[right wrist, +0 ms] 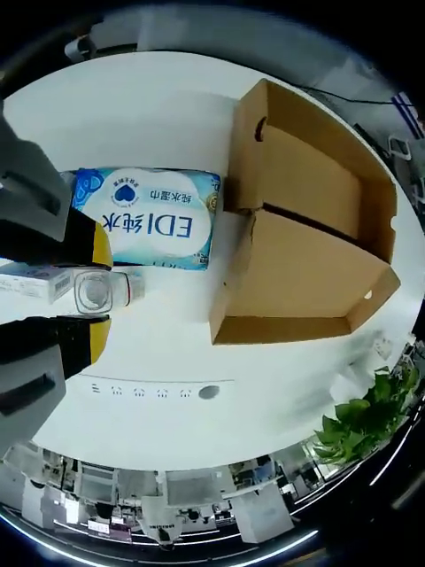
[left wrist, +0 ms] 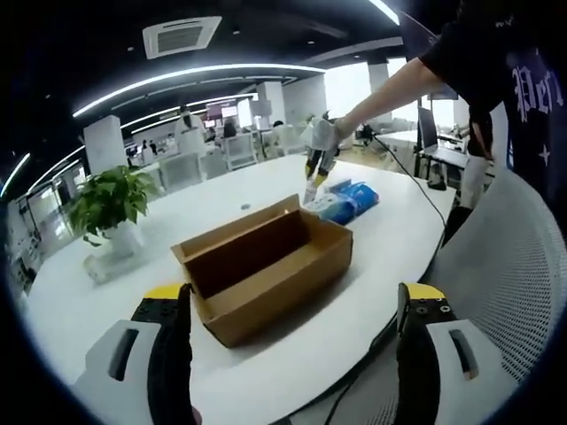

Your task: Operate the shoe box by opening the lid, removing the specified soft item, and placing it in the target area until the item is outside and the box remains undamaged.

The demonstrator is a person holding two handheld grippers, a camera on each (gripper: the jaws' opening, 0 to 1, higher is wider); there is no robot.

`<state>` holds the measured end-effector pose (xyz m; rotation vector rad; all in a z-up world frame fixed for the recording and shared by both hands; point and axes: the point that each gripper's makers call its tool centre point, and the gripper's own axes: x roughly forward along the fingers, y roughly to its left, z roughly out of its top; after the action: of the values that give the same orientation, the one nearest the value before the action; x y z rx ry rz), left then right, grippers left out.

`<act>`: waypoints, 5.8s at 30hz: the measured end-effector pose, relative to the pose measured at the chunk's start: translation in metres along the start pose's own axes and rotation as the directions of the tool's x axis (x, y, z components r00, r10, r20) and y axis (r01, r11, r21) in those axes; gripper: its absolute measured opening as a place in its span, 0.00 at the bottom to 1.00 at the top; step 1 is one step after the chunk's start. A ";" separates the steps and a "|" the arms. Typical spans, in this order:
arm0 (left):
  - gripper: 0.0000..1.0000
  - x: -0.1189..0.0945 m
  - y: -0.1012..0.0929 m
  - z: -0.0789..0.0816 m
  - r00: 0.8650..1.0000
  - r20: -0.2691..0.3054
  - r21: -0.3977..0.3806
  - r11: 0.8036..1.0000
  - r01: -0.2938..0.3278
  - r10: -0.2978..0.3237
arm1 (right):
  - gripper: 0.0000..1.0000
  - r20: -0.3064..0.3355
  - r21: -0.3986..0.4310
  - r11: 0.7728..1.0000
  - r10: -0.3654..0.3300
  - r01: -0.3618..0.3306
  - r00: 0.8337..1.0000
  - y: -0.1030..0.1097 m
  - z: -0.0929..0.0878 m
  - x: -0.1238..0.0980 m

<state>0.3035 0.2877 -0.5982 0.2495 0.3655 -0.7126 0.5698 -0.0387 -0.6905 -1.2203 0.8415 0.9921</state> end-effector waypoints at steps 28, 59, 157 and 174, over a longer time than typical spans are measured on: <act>0.96 0.001 0.002 0.000 1.000 -0.004 0.000 1.000 -0.005 0.005 | 0.15 0.004 0.022 0.995 0.101 -0.101 0.995 0.008 0.004 -0.004; 0.95 0.001 0.000 -0.003 1.000 -0.019 0.008 1.000 -0.002 0.002 | 0.16 0.008 0.126 0.990 0.058 -0.058 0.998 -0.013 -0.002 -0.007; 0.22 0.082 0.143 -0.077 0.943 -0.290 -0.370 0.889 -0.269 0.165 | 0.24 0.253 0.625 0.773 -0.072 -0.106 0.965 -0.016 0.087 0.009; 0.11 0.095 0.139 -0.100 0.926 -0.354 -0.435 0.854 -0.287 0.131 | 0.19 0.236 0.794 0.590 -0.082 -0.144 0.968 -0.017 0.090 0.044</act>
<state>0.4395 0.3676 -0.7142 -0.0756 0.7937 -0.3407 0.6009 0.0561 -0.7104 -0.2660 0.9555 0.6224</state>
